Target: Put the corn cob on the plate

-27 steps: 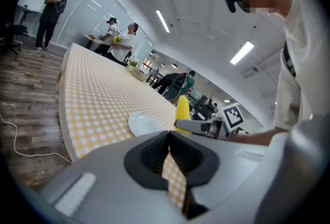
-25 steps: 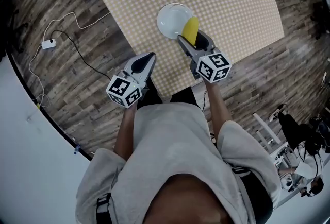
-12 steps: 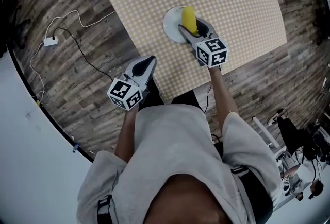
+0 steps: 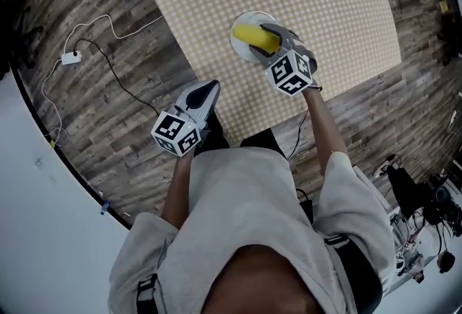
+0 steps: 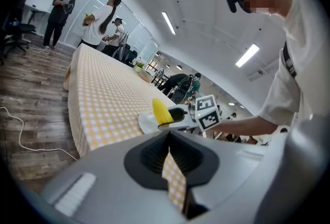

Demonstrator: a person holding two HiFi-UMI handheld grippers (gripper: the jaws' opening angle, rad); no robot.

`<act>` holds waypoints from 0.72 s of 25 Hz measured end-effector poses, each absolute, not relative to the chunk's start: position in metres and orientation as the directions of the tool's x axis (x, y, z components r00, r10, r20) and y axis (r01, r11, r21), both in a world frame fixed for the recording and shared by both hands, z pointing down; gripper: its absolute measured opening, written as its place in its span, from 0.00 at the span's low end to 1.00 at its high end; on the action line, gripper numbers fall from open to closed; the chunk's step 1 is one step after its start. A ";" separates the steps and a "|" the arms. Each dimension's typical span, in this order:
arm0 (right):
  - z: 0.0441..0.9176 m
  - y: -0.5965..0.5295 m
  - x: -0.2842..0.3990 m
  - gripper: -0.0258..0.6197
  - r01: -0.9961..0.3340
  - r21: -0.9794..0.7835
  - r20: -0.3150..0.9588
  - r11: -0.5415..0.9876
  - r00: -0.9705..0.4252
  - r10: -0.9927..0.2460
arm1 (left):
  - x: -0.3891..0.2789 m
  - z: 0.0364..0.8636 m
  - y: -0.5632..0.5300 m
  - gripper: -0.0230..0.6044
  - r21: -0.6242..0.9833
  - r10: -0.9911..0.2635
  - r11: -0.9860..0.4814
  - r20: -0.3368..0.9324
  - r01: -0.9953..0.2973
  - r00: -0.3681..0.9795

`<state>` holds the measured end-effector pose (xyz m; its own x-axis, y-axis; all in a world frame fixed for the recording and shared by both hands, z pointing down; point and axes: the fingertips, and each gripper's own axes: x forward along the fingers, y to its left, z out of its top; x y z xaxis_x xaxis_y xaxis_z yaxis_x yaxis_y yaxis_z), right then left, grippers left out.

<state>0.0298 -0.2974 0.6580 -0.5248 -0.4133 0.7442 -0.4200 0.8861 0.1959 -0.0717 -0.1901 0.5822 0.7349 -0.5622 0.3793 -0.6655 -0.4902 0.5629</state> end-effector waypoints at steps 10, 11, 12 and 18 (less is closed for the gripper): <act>0.674 -0.294 0.029 0.44 -0.135 0.290 0.830 0.947 -0.458 -0.319 | -0.072 0.587 -0.194 0.05 0.572 -0.564 -0.478 0.381 -0.666 0.732; 0.675 -0.294 0.029 0.44 -0.119 0.291 0.835 0.949 -0.453 -0.313 | -0.072 0.587 -0.194 0.05 0.573 -0.564 -0.478 0.381 -0.666 0.732; 0.676 -0.294 0.029 0.44 -0.105 0.291 0.839 0.951 -0.450 -0.306 | -0.072 0.587 -0.194 0.05 0.574 -0.565 -0.476 0.381 -0.666 0.732; 0.680 -0.295 0.028 0.44 -0.063 0.246 0.864 0.967 -0.437 -0.248 | -0.076 0.586 -0.199 0.05 0.597 -0.586 -0.448 0.366 -0.666 0.723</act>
<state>0.0276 -0.2950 0.6802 -0.4372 -0.2482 0.8644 -0.0633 0.9673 0.2458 -0.0764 -0.1989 0.5855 0.7227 -0.5863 0.3661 -0.6657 -0.4479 0.5968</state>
